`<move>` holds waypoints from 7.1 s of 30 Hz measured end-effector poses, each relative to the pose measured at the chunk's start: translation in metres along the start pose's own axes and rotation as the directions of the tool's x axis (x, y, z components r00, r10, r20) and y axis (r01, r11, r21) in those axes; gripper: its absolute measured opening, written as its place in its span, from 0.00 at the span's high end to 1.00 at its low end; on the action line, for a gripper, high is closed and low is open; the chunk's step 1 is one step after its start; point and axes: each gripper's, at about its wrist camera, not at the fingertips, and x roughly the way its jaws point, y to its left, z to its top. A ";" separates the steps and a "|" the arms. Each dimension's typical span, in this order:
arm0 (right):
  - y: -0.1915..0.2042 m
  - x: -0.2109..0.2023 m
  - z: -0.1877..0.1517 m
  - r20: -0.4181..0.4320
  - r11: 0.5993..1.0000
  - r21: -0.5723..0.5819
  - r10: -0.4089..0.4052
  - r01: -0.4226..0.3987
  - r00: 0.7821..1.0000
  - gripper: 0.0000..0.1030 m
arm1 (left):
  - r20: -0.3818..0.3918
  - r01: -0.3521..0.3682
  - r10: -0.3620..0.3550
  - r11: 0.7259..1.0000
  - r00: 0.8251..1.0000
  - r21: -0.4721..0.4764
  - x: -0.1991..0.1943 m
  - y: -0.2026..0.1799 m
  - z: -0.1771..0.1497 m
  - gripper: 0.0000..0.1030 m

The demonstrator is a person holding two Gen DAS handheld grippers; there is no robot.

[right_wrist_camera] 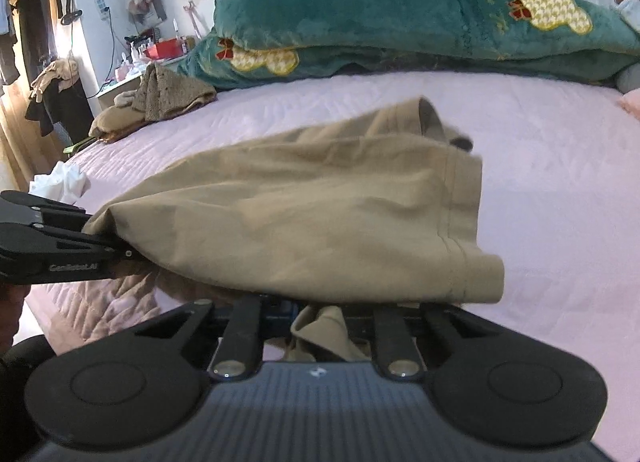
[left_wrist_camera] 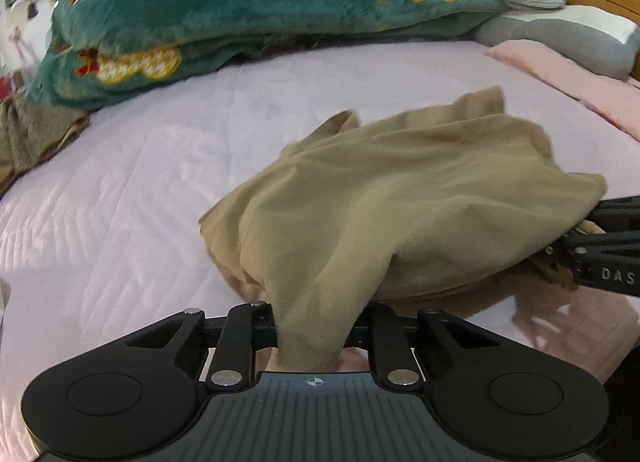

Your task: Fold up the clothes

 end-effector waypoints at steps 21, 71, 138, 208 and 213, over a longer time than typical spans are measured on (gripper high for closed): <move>-0.188 -0.100 0.002 0.093 0.962 0.152 -0.243 0.227 0.966 0.84 | 0.010 0.130 -0.137 0.963 0.991 0.235 0.063 -0.192 0.083 0.82; -0.215 -0.123 0.005 0.189 0.924 0.363 -0.202 0.123 0.961 0.88 | 0.144 0.265 -0.333 0.896 0.932 0.356 0.048 -0.241 0.107 0.85; -0.155 -0.047 0.038 -0.069 0.949 0.214 -0.222 0.232 0.973 0.40 | -0.073 0.059 -0.068 0.992 0.995 -0.115 0.155 0.042 0.144 0.48; -0.181 -0.054 0.091 0.039 0.966 0.034 -0.258 0.257 0.965 0.94 | 0.173 0.023 0.003 0.989 0.985 -0.146 0.034 0.066 0.103 1.00; -0.157 -0.082 0.094 0.063 0.971 0.015 -0.240 0.239 0.969 0.94 | 0.212 0.029 0.004 0.988 0.977 -0.153 -0.003 0.071 0.094 1.00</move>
